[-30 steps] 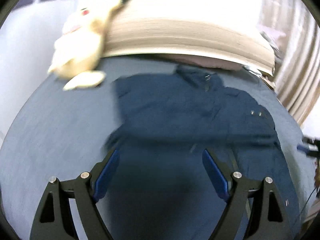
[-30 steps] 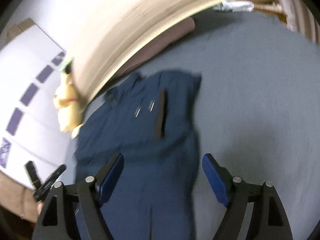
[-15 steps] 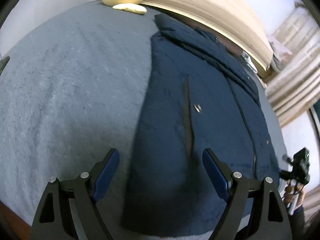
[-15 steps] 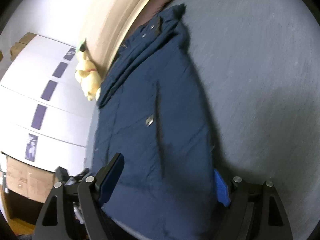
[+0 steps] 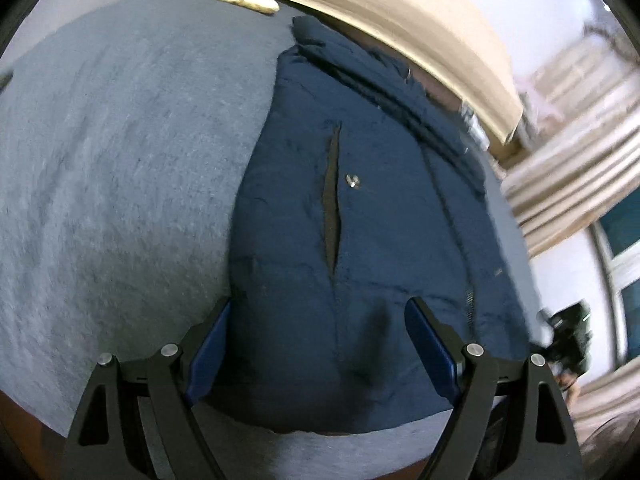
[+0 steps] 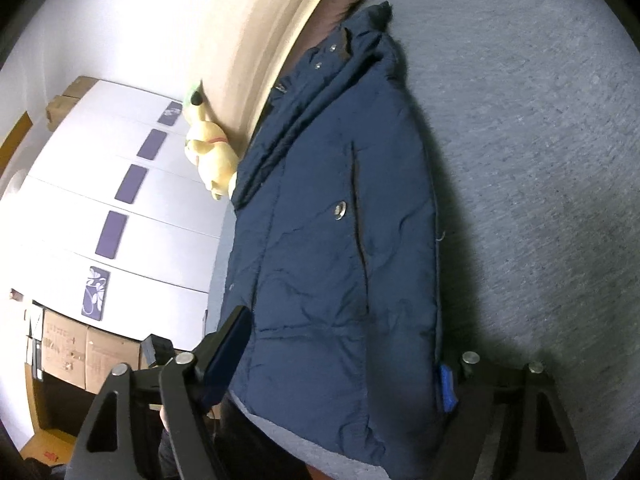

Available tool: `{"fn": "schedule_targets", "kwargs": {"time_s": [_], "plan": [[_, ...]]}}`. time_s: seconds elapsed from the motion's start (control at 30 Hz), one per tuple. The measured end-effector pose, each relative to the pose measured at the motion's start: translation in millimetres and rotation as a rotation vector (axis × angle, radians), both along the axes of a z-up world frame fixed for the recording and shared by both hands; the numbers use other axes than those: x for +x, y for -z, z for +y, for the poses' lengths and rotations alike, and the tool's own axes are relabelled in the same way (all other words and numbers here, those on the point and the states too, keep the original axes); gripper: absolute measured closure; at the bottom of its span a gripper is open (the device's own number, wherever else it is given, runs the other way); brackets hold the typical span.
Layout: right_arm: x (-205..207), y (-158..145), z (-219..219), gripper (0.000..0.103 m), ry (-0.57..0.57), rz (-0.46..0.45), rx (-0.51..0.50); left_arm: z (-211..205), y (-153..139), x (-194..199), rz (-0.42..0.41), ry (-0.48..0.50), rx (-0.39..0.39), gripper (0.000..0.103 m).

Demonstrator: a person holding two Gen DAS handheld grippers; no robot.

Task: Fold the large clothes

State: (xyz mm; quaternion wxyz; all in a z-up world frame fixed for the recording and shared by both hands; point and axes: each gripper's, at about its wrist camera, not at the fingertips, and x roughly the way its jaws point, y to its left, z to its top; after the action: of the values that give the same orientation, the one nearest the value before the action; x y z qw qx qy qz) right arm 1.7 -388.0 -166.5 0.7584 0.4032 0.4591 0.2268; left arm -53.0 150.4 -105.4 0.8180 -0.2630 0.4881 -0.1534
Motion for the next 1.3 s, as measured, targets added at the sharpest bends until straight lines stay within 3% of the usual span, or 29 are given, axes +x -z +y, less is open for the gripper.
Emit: {"fn": "schedule_targets", "kwargs": {"time_s": [0.07,0.23,0.4,0.47,0.5,0.53,0.63,0.77,0.87,0.97,1.03,1.1,1.13,1.2,1.23,1.3], "plan": [[-1,2,0,0.031,-0.002,0.006,-0.022,4,-1,-4,-0.009,-0.014,-0.027,0.018],[0,9,7,0.039,0.001,0.046,-0.156,-10,1,-5,-0.002,0.013,0.103,0.018],[-1,9,15,0.042,0.006,0.048,-0.174,-27,3,1,-0.007,0.023,0.187,0.019],[2,10,16,0.073,-0.003,0.062,-0.186,-31,2,2,-0.003,0.028,0.24,0.053],[3,12,16,0.082,-0.008,0.084,-0.193,-32,3,3,0.004,0.037,0.235,0.065],[1,13,15,0.085,-0.007,0.084,-0.176,-31,2,3,0.003,0.037,0.213,0.073],[-4,5,17,0.089,-0.017,0.052,-0.161,-27,-10,-5,-0.034,0.032,0.235,0.083],[-18,-15,20,0.09,-0.034,0.001,-0.169,-20,-25,-23,-0.075,0.023,0.224,0.084],[-24,1,17,0.089,-0.046,0.05,-0.193,-17,-8,-30,-0.041,0.022,0.21,0.081],[-24,23,12,0.084,0.008,0.091,-0.113,-16,5,-28,-0.008,-0.01,0.216,0.065],[-23,25,9,0.063,0.027,0.082,-0.076,-11,7,-25,-0.005,-0.035,0.171,0.055],[-23,23,11,0.052,0.019,0.05,-0.039,-13,7,-22,-0.004,-0.025,0.177,0.05],[-24,23,11,0.05,0.013,0.044,-0.042,-15,7,-21,-0.004,-0.022,0.187,0.05],[-20,24,16,0.051,-0.002,0.049,-0.058,-18,6,-21,-0.011,-0.016,0.199,0.05],[-18,24,17,0.057,-0.008,0.051,-0.064,-20,6,-21,-0.014,-0.014,0.205,0.063],[-15,22,23,0.084,-0.024,0.07,-0.103,-23,6,-22,-0.011,-0.009,0.201,0.075]]}}
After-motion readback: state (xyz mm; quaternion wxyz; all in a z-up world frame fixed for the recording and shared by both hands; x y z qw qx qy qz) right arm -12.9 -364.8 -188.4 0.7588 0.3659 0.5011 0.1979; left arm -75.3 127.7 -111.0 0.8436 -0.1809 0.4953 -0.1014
